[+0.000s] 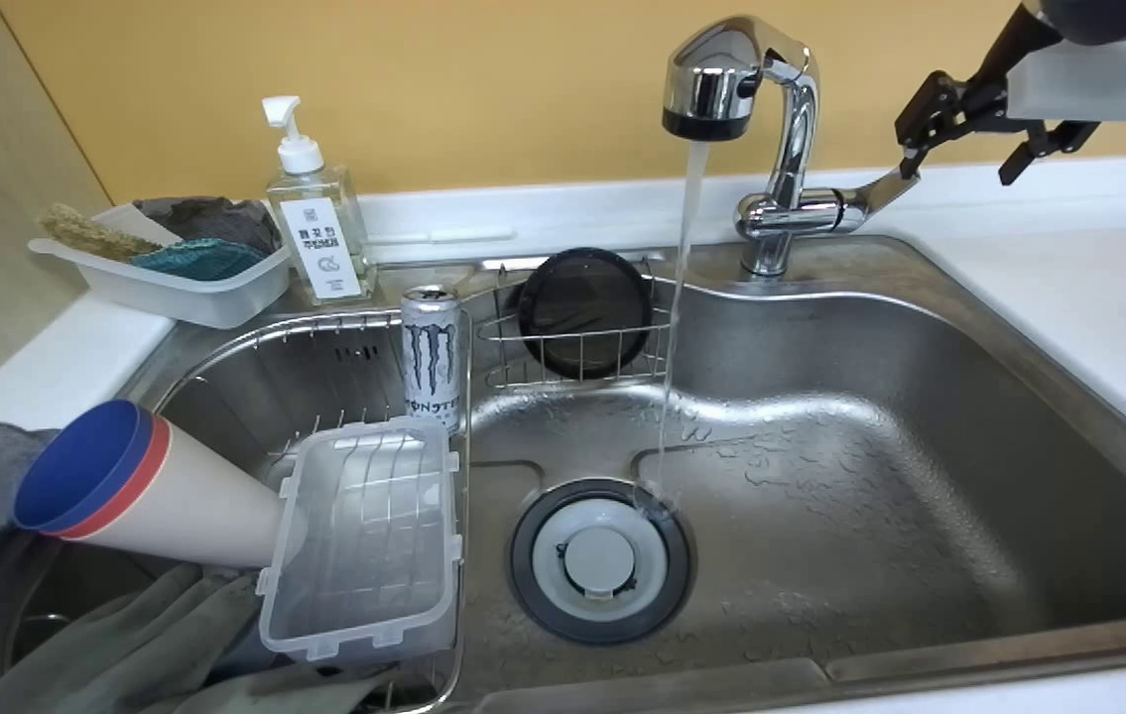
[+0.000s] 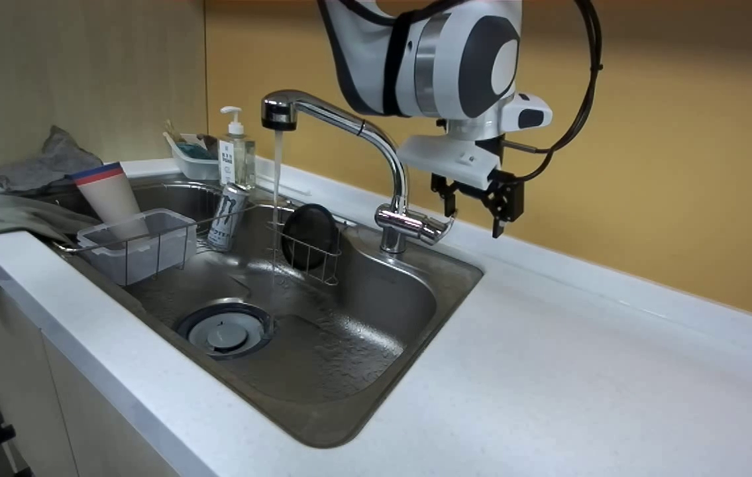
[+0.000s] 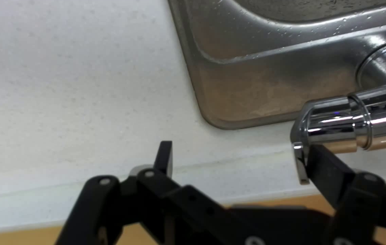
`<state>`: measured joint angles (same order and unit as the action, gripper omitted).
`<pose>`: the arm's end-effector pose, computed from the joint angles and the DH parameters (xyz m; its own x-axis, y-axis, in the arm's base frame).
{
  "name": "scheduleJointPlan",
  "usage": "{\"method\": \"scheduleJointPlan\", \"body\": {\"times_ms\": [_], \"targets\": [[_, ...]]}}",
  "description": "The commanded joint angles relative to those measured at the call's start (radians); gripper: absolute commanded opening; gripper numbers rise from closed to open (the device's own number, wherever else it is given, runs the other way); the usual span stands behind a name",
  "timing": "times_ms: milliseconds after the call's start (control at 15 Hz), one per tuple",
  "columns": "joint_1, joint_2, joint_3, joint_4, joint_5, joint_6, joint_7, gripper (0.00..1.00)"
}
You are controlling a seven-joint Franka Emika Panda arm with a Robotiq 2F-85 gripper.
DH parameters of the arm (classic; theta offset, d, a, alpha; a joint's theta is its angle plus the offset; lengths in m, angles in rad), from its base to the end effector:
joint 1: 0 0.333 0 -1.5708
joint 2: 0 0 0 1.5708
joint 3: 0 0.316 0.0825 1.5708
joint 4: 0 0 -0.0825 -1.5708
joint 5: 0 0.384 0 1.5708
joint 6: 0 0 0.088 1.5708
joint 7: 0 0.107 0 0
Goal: Push the tap handle to the right
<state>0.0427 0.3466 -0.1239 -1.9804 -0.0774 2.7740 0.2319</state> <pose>0.6449 -0.0440 0.3416 0.8741 -0.2057 0.4401 -0.2276 -0.9738 -0.0031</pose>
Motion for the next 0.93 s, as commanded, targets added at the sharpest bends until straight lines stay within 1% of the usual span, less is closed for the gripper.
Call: {"method": "scheduleJointPlan", "body": {"times_ms": [0,333,533,667,867], "targets": [[0.014,0.016,-0.048,0.033,-0.035,0.001,0.066,1.00],[0.009,0.016,-0.077,0.042,-0.038,-0.003,0.072,1.00],[-0.014,-0.013,-0.055,0.028,-0.007,-0.022,0.032,1.00],[-0.013,-0.037,-0.051,0.015,-0.011,-0.043,0.024,1.00],[-0.017,-0.076,-0.039,0.007,-0.018,-0.116,-0.001,1.00]]}}
